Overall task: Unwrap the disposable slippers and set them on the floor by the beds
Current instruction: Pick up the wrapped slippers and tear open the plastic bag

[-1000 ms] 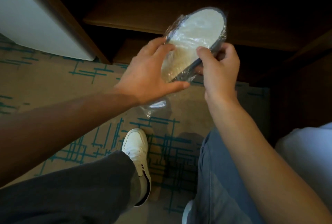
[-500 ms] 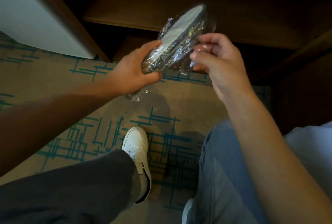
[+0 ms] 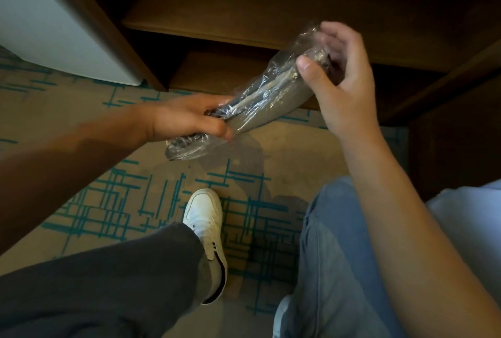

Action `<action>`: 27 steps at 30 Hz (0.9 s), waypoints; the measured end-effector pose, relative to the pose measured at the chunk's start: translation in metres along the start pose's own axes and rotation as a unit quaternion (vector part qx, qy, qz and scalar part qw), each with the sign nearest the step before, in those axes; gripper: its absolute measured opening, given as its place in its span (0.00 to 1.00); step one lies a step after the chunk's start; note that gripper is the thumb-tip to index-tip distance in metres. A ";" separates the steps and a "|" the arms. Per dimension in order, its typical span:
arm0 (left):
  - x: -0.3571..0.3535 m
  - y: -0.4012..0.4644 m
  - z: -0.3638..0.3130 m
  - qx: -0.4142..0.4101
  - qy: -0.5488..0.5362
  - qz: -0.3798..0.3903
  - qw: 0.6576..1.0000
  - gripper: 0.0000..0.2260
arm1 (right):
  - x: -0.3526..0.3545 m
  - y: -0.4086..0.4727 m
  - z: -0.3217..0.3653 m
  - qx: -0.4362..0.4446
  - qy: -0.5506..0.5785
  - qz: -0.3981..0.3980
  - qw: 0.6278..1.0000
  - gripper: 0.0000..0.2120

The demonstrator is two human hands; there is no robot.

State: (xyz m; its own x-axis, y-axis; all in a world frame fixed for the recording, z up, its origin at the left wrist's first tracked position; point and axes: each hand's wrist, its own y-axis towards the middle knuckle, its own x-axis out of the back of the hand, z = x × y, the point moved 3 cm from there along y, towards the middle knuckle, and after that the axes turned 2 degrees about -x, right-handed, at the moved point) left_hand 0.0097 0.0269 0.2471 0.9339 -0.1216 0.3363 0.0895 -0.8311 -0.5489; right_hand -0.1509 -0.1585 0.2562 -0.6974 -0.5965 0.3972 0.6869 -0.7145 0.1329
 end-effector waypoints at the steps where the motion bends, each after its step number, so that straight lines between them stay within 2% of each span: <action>1: -0.001 -0.002 0.002 0.010 0.005 0.022 1.000 0.23 | 0.000 0.001 -0.002 -0.009 0.010 0.024 1.000 0.20; 5: 0.001 0.000 0.012 0.044 -0.016 0.050 0.998 0.14 | -0.001 0.001 -0.005 -0.005 0.033 0.072 0.997 0.08; 10: 0.001 -0.001 0.014 0.043 -0.050 0.012 0.998 0.12 | -0.001 0.000 -0.006 -0.006 0.058 0.052 0.997 0.06; 11: 0.004 -0.003 0.011 0.059 -0.050 0.000 0.997 0.14 | -0.001 0.000 -0.006 -0.007 0.056 0.044 0.997 0.06; 12: 0.010 -0.002 0.008 0.071 -0.039 -0.016 0.997 0.22 | -0.001 0.000 -0.007 -0.010 0.055 0.037 0.998 0.07; 14: 0.019 -0.005 -0.002 0.036 0.009 -0.028 0.999 0.38 | -0.002 0.000 -0.007 -0.014 0.049 0.026 0.998 0.07; 16: 0.020 -0.003 -0.018 -0.009 0.073 -0.057 0.996 0.40 | -0.004 -0.001 -0.006 -0.016 0.036 0.014 0.999 0.08; 20: 0.003 0.013 -0.028 -0.068 0.253 -0.151 0.953 0.24 | -0.010 -0.005 -0.004 -0.022 0.039 -0.019 0.999 0.12; 22: 0.004 0.015 -0.018 -0.069 0.252 -0.163 0.951 0.19 | -0.011 -0.006 -0.004 -0.029 0.049 -0.017 0.998 0.17; 25: 0.018 0.010 -0.009 -0.047 0.210 -0.143 0.966 0.15 | -0.005 -0.002 -0.006 -0.033 0.007 0.060 0.998 0.25; 27: 0.022 0.007 -0.002 -0.045 0.196 -0.126 0.972 0.14 | -0.002 0.000 -0.005 -0.017 -0.025 0.103 0.994 0.22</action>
State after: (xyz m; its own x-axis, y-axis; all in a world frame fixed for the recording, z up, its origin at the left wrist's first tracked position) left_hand 0.0302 0.0172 0.2518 0.6814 -0.0914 0.7262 0.2508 -0.9029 -0.3490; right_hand -0.1508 -0.1591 0.2512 -0.5307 -0.7130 0.4583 0.8063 -0.5914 0.0136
